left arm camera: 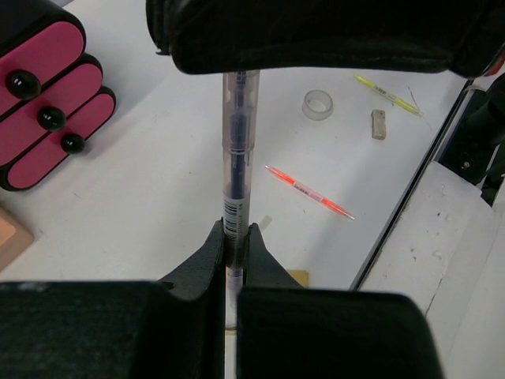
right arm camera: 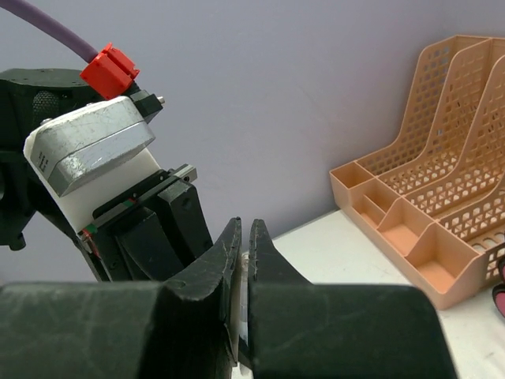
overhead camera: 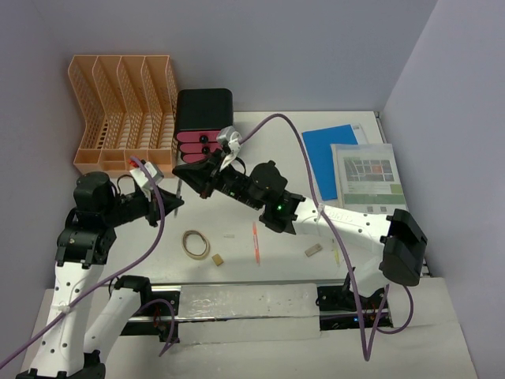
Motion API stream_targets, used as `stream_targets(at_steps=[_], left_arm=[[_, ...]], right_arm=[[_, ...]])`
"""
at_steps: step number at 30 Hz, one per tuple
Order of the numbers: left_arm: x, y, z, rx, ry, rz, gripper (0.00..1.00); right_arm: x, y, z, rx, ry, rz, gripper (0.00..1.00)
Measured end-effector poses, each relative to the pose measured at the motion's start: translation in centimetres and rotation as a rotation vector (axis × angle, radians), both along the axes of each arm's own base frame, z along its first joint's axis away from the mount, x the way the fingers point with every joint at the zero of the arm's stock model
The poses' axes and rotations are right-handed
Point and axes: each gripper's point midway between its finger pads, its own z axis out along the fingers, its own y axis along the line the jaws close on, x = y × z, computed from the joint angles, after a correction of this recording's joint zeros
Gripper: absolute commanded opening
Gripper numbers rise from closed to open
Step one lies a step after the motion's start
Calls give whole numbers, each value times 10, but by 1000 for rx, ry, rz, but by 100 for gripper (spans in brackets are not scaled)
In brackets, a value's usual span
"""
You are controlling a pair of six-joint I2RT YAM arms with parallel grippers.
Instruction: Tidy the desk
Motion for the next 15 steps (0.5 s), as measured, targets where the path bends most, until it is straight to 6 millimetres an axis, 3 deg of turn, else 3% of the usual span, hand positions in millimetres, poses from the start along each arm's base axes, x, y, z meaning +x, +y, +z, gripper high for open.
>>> stream_targets(at_steps=[15], left_arm=[[-1, 11, -34, 15, 247, 126, 0]], right_arm=[[14, 16, -46, 206, 69, -79, 0]])
